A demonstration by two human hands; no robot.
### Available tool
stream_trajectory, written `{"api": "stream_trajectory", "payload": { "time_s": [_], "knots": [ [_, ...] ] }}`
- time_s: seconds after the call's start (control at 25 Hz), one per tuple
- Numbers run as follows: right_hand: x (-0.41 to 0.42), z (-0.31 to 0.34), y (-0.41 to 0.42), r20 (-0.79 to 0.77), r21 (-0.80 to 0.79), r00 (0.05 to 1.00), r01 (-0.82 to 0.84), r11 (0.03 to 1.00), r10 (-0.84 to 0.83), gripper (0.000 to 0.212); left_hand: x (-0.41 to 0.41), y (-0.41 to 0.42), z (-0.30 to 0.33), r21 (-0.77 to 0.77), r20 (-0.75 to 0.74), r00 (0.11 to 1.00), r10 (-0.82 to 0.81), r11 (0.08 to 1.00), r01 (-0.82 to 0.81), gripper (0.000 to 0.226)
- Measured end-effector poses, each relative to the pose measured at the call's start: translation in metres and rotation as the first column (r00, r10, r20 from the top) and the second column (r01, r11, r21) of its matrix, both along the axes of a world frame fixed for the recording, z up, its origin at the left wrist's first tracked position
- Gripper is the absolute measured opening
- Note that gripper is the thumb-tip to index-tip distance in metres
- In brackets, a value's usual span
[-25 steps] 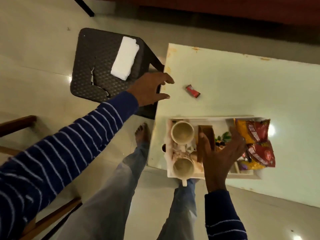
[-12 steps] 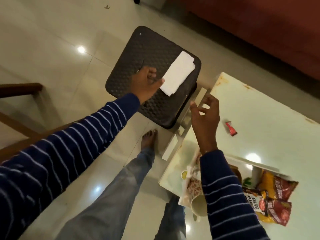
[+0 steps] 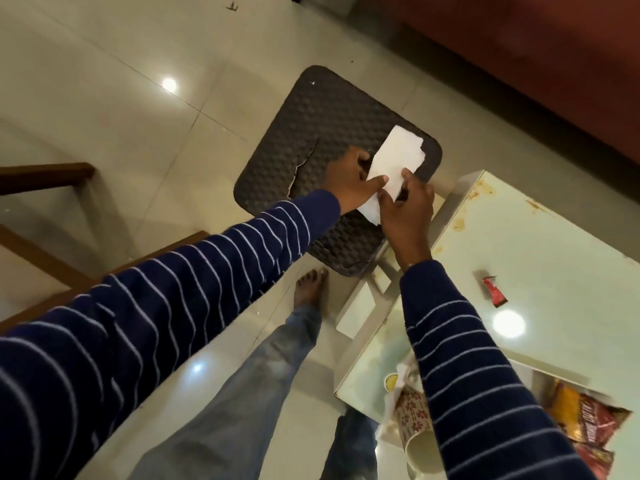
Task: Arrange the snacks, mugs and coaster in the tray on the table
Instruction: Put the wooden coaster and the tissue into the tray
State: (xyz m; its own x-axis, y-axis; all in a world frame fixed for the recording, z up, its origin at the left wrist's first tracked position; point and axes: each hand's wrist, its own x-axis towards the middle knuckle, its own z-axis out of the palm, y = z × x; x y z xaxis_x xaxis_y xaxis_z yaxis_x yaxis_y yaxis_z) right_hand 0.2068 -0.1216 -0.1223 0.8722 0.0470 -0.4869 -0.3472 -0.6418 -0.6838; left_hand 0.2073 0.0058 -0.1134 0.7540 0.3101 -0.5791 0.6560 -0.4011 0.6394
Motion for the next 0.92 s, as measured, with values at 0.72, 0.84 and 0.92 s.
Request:
{"api": "stream_trajectory", "payload": {
  "time_s": [0.72,0.84,0.92],
  "knots": [
    [-0.047,0.097,-0.123,0.085,0.043,0.99,0.105,0.994,-0.109,0.026,-0.041,-0.074,0.065,-0.741,-0.038,0.994,0.101,0.664,-0.096,0.046],
    [-0.081,0.12,-0.179,0.219,-0.054,0.974,0.073,0.996,-0.059,0.021,-0.039,-0.098,0.086,-0.567,0.257,0.955,-0.146,0.778,0.271,0.053],
    [-0.111,0.131,-0.214,0.282,-0.105,0.955,0.127,0.986,-0.093,0.021,-0.038,-0.126,0.099,-0.278,0.411,0.782,-0.469,0.752,0.598,0.041]
  ]
}}
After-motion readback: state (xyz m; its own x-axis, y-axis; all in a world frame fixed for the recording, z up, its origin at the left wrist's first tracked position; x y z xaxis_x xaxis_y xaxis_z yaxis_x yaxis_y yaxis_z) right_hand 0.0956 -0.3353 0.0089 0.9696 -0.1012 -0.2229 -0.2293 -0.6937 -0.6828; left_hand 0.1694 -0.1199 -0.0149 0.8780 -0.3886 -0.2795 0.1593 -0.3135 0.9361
